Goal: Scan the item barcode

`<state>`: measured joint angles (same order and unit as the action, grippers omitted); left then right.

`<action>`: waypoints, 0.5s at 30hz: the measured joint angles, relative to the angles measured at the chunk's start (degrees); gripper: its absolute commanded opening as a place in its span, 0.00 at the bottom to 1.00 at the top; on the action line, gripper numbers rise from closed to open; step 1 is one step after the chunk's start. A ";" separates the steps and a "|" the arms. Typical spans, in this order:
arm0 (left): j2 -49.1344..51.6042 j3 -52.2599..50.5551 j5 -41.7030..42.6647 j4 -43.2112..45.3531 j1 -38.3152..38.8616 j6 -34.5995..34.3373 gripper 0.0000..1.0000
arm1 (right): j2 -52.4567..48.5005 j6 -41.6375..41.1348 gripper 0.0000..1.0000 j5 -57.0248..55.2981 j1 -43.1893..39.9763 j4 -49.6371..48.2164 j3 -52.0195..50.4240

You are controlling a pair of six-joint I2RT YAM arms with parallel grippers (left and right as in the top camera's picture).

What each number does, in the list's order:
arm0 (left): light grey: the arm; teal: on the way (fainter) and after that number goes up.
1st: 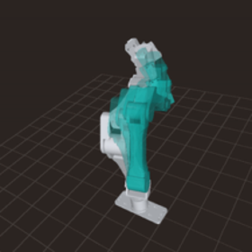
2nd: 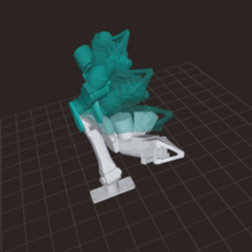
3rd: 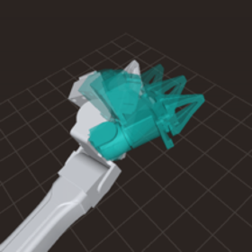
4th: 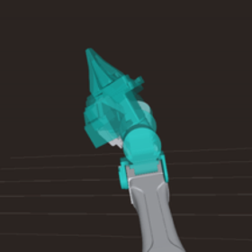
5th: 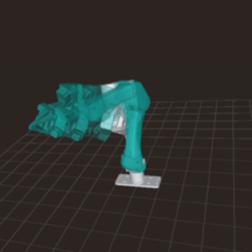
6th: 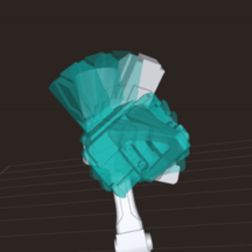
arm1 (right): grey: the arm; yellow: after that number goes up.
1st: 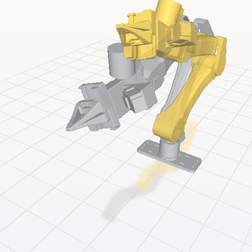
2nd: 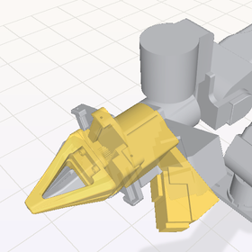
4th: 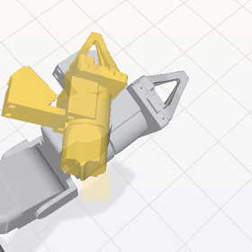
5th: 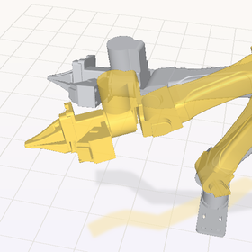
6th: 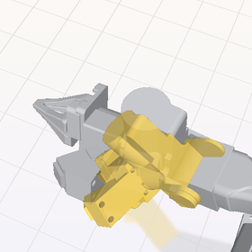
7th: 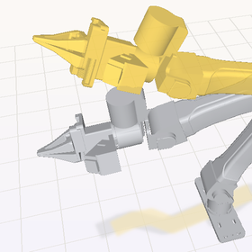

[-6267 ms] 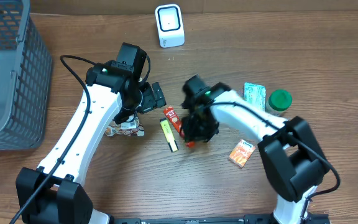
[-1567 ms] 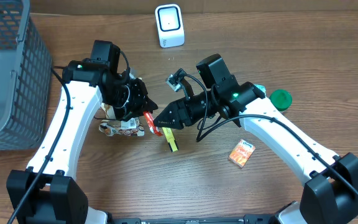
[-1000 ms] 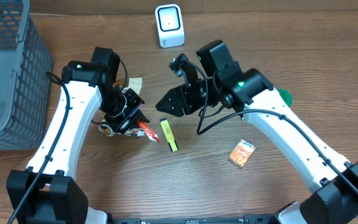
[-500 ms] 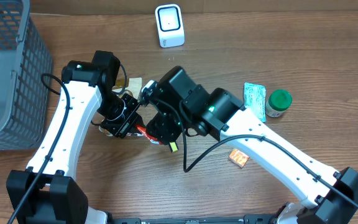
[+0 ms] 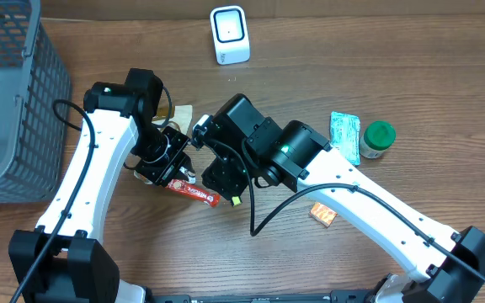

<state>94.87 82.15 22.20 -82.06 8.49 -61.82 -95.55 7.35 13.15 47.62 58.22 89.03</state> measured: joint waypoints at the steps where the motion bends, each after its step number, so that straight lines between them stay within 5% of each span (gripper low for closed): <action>1: 0.00 0.00 -0.92 0.26 -0.02 -0.48 0.04 | 0.00 -0.07 0.67 0.02 -0.02 0.02 0.00; 8: 0.00 0.00 -8.83 4.17 -1.36 -2.58 0.04 | -0.11 -1.57 0.65 0.02 0.09 0.04 0.00; 15: 0.00 0.00 -13.07 5.81 -10.45 -2.45 0.04 | -5.60 -2.21 0.61 0.02 2.14 -2.93 0.02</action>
<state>94.87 82.15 9.13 -76.25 -1.96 -64.27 -101.14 5.15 13.17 49.76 55.29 89.06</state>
